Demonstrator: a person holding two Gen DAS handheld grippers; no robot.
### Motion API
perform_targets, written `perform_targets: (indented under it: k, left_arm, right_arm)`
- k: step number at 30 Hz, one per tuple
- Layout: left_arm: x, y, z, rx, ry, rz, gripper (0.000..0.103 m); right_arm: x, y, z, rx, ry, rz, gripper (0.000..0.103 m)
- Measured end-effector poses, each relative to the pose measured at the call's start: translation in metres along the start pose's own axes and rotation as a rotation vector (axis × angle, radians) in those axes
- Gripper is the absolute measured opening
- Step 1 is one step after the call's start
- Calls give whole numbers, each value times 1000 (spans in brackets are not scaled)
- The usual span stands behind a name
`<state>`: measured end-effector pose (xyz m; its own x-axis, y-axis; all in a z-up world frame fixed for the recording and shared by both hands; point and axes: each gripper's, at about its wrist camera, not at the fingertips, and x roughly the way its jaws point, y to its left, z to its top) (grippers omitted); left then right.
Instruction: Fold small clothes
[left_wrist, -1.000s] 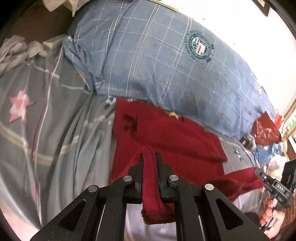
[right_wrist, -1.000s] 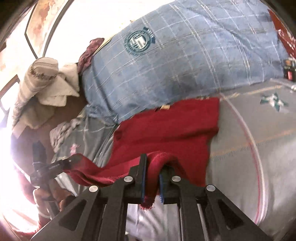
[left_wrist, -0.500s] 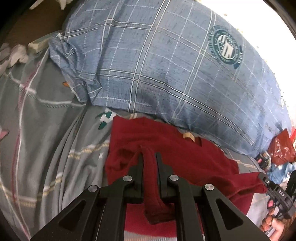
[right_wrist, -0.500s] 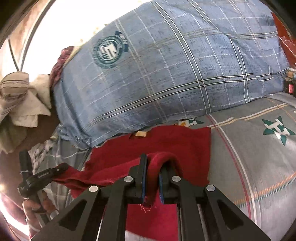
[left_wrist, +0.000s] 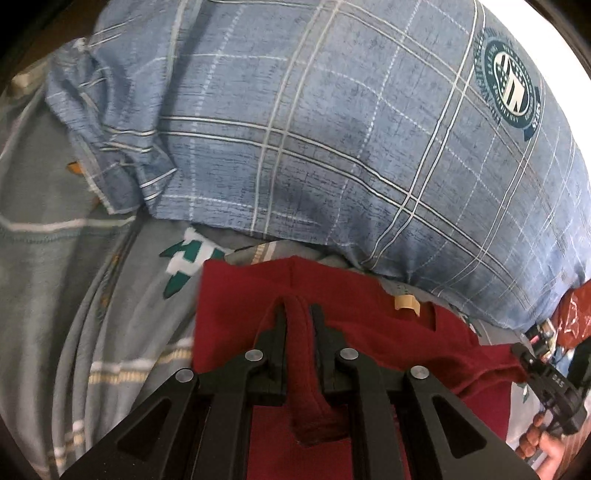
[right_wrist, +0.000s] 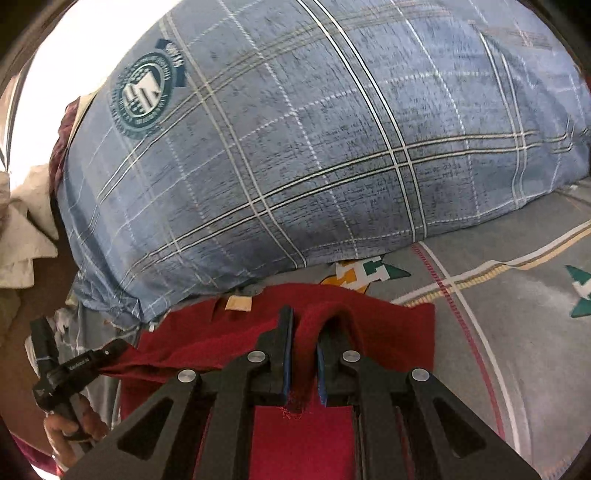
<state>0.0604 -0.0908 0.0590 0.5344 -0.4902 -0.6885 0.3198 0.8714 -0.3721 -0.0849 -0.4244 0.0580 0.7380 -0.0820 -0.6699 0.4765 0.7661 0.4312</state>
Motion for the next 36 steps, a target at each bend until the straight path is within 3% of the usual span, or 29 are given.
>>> perform_targets:
  k: [1,5,6,8,9,10,11,12,14,21,23,27,30,33,36]
  left_arm:
    - [4,-1,1,12,1,-6,14]
    - [12,-1,4,39,26,-34,37]
    - [9,1,5,37,18,-30,49]
    - [-4,4,6,26,-55,15,72]
    - [-11,7,7,15,-100,21,75]
    - [-16,10,8,1,-131,17,75]
    - [-18,11,8,-6,-131,11,75]
    - [-17,12,8,-8,-119,4,75]
    - [-16,11,5,-9,-111,-2,75]
    - [1,-4,-10,69,-38,37,73]
    - [-1,-2,-8,59,-47,41,73]
    - [-22,9,0,13,-133,30,75]
    - [-37,13,-2,-10,-176,-2,75]
    - [-45,5,-10,33,-196,-36,75]
    - [-36,-6,-18,105,-158,-3,75]
  right_arm:
    - [7,-3,1,5,10,3,9]
    - [27,-23,2,92,65,22,17]
    - [26,-27,4,116,68,36,18]
    - [15,-33,9,169,44,83,26]
    - [6,-33,11,179,11,85,33]
    - [-3,-32,12,179,-29,64,57]
    - [-15,-31,13,175,-89,39,68]
    - [-28,-29,14,155,-145,36,68]
    - [-35,-21,14,112,-153,55,66]
    - [18,36,-9,-153,22,7,47]
    - [31,40,-16,-173,55,-25,46]
    - [34,40,-18,-210,32,-63,48]
    - [38,29,-13,-183,10,-113,53]
    - [50,2,-10,-61,30,-84,52]
    - [51,-8,-8,10,42,-64,52]
